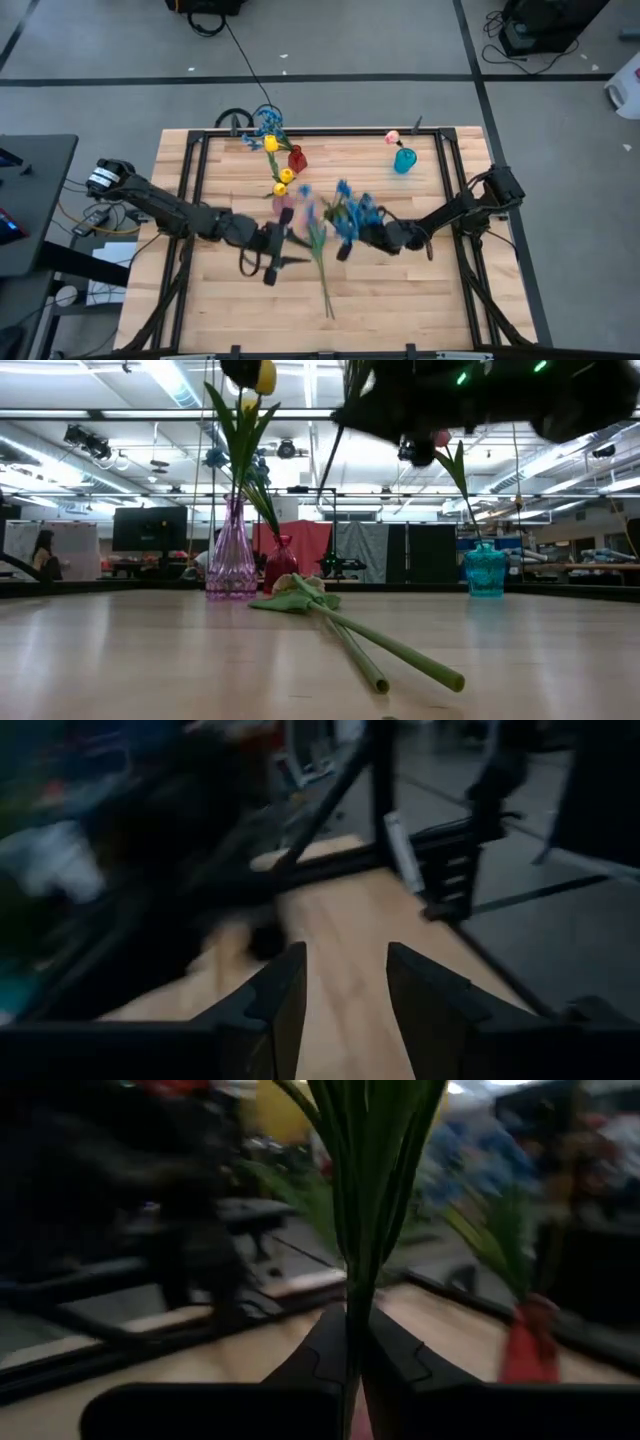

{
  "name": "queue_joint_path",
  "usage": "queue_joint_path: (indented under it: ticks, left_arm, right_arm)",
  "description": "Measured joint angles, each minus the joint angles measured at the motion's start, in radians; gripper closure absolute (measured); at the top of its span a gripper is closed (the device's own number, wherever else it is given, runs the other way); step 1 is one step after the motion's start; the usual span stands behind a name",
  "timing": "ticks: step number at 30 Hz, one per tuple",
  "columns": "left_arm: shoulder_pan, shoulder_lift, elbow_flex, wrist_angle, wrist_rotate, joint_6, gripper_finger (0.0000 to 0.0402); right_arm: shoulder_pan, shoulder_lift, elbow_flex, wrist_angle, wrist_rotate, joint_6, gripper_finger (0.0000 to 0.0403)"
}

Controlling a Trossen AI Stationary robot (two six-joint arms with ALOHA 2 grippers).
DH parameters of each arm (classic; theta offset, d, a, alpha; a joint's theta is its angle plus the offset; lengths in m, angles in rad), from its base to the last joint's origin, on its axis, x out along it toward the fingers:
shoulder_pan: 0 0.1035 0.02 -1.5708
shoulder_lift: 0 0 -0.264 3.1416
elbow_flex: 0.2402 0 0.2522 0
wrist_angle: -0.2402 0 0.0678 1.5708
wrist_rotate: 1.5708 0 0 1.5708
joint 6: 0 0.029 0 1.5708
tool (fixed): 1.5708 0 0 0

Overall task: Sort flowers into vase by color
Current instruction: Put the blue lily into the red vase

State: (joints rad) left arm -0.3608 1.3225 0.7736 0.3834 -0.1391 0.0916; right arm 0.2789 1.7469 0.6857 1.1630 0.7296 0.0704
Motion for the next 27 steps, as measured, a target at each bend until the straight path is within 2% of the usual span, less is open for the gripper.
queue_joint_path:
  ticks: [6, 11, 13, 16, 19, 24, 27]
  left_arm:
    - [-0.076, -0.058, -0.029, -0.035, 0.052, 0.072, 0.0255]
    - [-0.111, -0.2, -0.093, -0.035, 0.054, 0.11, 0.0254]
    - [-0.118, -0.266, -0.133, -0.011, 0.054, 0.136, 0.0254]
    - [-0.12, -0.348, -0.194, 0.07, 0.053, 0.136, 0.0254]
    - [-0.12, -0.408, -0.249, 0.1, 0.051, 0.113, 0.0254]
    - [-0.12, -0.483, -0.32, 0.105, 0.047, 0.107, 0.0254]
    - [-0.12, -0.513, -0.352, 0.113, 0.045, 0.112, 0.0254]
  right_arm:
    - [-0.15, 0.057, 0.017, -0.084, -0.084, 0.163, 0.0378]
    - [-0.2, 0.178, 0.172, -0.143, -0.163, 0.159, 0.0378]
    - [-0.206, 0.213, 0.259, -0.25, -0.151, 0.128, 0.0378]
    - [-0.218, 0.232, 0.374, -0.406, -0.03, 0.1, 0.0378]
    - [-0.242, 0.231, 0.427, -0.462, 0.046, 0.067, 0.0378]
    - [-0.284, 0.207, 0.435, -0.463, 0.027, 0.056, 0.0378]
    - [-0.322, 0.198, 0.436, -0.453, -0.043, 0.009, 0.0378]
